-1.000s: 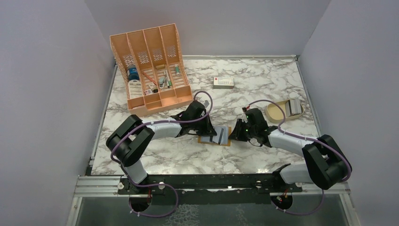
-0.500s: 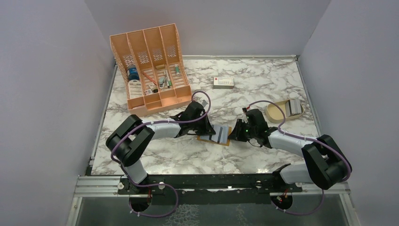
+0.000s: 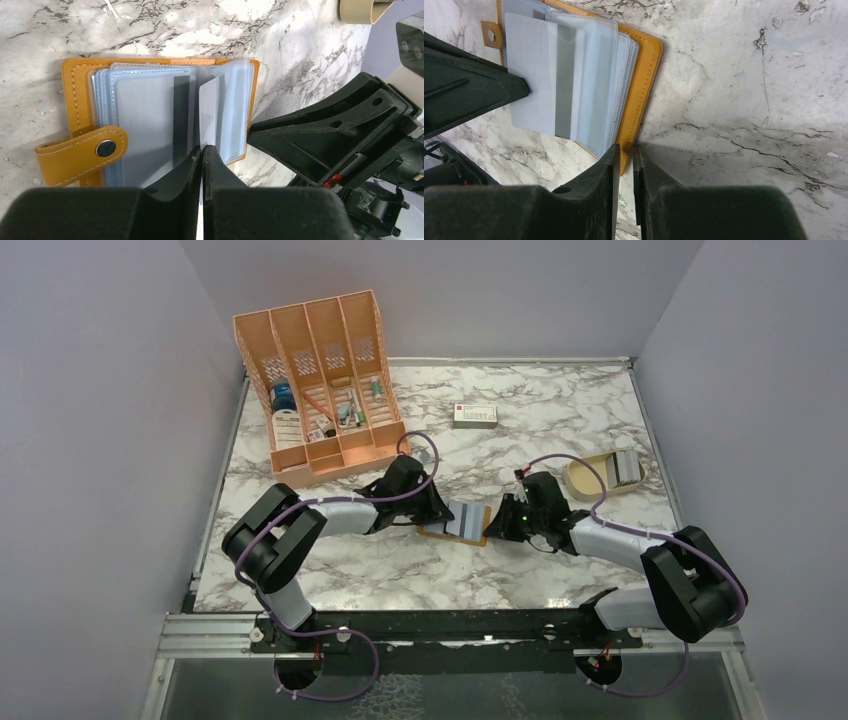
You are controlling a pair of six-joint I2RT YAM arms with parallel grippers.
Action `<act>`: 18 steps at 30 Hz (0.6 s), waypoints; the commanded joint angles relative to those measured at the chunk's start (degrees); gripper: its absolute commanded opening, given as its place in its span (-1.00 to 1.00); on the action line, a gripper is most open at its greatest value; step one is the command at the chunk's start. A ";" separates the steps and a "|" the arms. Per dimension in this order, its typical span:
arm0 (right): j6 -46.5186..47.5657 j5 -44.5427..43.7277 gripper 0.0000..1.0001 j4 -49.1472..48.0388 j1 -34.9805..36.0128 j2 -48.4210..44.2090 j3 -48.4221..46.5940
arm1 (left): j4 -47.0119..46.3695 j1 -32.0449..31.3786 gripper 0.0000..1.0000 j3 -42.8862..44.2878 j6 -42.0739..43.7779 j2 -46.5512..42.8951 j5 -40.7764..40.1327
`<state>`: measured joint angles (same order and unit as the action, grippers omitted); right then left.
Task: Put the credit cards into the card holder
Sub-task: Insert the credit card into the card holder.
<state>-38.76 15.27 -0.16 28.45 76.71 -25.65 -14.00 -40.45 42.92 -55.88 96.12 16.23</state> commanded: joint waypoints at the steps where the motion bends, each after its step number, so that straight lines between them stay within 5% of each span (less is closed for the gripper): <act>1: -0.10 0.82 -0.68 0.16 0.27 0.36 0.78 | -1.28 0.37 -0.88 -1.32 0.64 0.98 0.14; 18: -0.58 2.00 -0.68 0.42 0.27 -1.16 0.41 | -3.67 0.63 -0.91 -3.48 -0.30 2.47 -2.90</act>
<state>-38.76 15.77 -0.16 28.45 76.69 -25.58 -18.55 -40.18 41.15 -56.31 97.65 16.12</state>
